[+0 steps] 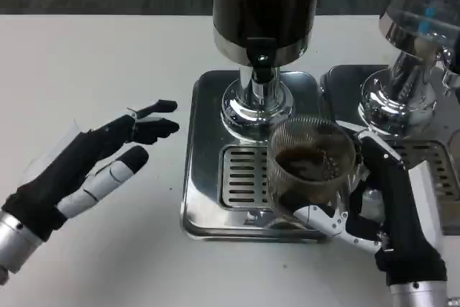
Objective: Grasp the cup under the faucet to collect the drink, then remove the cup.
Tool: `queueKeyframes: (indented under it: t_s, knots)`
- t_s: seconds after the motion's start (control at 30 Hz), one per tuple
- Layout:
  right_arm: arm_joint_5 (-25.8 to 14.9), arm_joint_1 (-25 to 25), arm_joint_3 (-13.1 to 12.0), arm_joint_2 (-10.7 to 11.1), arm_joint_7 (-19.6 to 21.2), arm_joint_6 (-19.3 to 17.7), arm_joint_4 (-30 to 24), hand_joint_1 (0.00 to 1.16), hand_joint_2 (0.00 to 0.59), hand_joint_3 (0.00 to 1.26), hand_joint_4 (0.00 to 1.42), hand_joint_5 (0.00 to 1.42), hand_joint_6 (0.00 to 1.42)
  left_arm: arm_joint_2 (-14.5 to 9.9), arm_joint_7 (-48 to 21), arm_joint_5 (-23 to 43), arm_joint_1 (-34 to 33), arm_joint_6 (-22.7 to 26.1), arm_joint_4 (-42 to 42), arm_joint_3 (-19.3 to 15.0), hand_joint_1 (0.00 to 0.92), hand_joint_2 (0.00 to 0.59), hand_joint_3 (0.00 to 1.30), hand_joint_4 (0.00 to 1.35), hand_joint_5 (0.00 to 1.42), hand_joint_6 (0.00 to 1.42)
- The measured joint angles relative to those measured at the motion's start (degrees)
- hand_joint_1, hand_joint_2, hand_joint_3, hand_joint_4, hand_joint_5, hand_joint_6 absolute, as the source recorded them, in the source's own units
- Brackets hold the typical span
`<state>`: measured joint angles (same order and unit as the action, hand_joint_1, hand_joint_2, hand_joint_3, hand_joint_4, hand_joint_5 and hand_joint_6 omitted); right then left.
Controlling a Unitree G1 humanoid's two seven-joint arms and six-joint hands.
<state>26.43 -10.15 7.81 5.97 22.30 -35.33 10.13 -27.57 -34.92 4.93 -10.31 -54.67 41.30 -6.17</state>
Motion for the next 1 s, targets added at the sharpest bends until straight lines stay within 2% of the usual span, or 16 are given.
queueKeyframes:
  t_s: [0.13,0.33,0.5,0.7,1.0]
  knots:
    - [-0.18,-1.54,-0.21,0.01,-1.05,0.01,-2.06,0.78,0.197,0.67,0.79,0.95,1.26,-1.68,-0.48,0.01,1.67,-0.81,-1.47,0.36,0.0,0.164,0.21,0.27,0.25,0.27]
    - [-0.53,-3.98,-0.39,0.0,-2.69,0.12,-5.34,0.79,0.201,0.67,0.79,0.95,1.26,-4.07,-0.42,-1.2,3.84,-4.79,-4.42,0.67,0.0,0.161,0.15,0.11,0.12,0.15]
    - [-0.75,-6.08,-0.46,-0.14,-4.02,0.19,-8.19,0.79,0.199,0.67,0.79,0.97,1.26,-6.85,1.62,-8.19,5.78,-11.39,-8.48,0.68,0.0,0.149,0.11,0.03,0.03,0.08]
    - [-0.96,-7.8,-0.56,-0.2,-5.52,0.2,-10.62,0.79,0.201,0.68,0.79,0.97,1.26,-10.36,4.18,-13.79,6.64,-14.93,-11.01,0.47,0.0,0.148,0.11,0.01,0.0,0.05]
    - [-0.99,-9.55,-0.56,-0.74,-6.98,0.21,-12.58,0.79,0.199,0.68,0.81,0.97,1.26,-12.85,6.61,-14.67,6.92,-15.32,-11.62,1.41,0.0,0.147,0.1,0.0,0.0,0.04]
